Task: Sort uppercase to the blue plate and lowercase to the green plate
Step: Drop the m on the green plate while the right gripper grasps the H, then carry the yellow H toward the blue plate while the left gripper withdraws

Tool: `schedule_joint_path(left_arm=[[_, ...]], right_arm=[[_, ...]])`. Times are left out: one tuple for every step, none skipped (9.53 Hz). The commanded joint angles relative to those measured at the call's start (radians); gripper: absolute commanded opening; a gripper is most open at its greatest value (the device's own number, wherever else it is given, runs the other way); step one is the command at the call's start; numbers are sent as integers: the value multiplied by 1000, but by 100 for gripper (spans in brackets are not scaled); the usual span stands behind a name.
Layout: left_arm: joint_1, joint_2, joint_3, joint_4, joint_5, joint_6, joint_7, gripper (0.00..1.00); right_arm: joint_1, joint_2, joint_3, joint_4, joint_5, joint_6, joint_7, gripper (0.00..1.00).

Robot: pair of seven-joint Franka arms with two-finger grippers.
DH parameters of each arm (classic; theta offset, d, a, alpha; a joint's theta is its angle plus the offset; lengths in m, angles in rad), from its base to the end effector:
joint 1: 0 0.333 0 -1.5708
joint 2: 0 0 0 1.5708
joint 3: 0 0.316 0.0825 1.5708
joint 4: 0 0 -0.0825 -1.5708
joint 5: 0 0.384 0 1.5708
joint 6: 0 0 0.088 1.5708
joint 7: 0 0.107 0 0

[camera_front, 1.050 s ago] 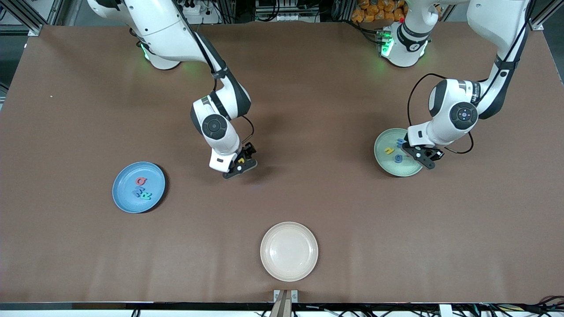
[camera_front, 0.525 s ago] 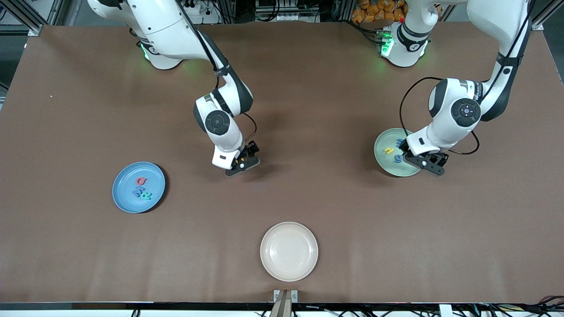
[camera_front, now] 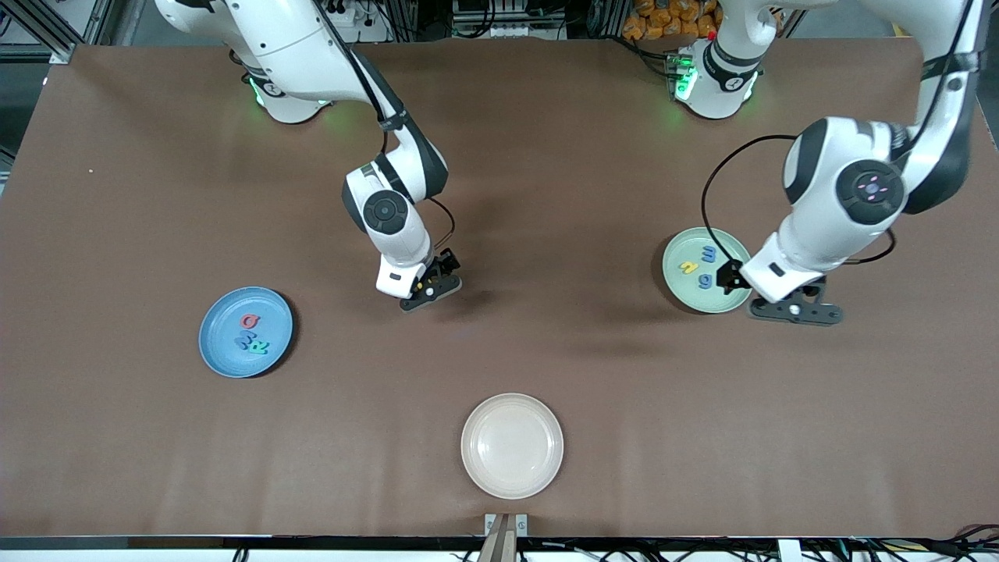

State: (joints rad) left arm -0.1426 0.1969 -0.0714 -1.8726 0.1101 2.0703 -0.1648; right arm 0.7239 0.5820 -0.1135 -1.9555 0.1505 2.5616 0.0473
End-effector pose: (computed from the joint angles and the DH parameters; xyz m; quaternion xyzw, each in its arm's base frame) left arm 0.5954 -0.1216 0.4091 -0.9979 0.0502 -0.0086 0.0405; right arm 0.5079 0.3549 0.1798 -0.9737 -0.2269 -0.0109 0.0155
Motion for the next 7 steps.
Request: schedule_joint_path(left_arm=[[20, -5, 4, 143, -65, -152, -91, 100], [46, -36, 4, 189, -66, -208, -140, 100], [57, -68, 12, 200, -69, -237, -148, 100], [67, -88, 21, 231, -104, -272, -189, 100], [87, -91, 30, 274, -145, -307, -199, 100], [95, -93, 41, 306, -156, -329, -197, 100], [104, -91, 56, 343, -159, -346, -197, 100]], right_arm=[[2, -37, -15, -48, -37, 8, 16, 100], [2, -37, -15, -57, -37, 8, 16, 100], [2, -37, -15, -60, -37, 8, 17, 100], [2, -37, -14, -66, -37, 12, 22, 100], [2, -34, -14, -66, -37, 14, 22, 89], [2, -33, -14, -66, -37, 22, 23, 38], [2, -28, -14, -66, -37, 38, 23, 0]])
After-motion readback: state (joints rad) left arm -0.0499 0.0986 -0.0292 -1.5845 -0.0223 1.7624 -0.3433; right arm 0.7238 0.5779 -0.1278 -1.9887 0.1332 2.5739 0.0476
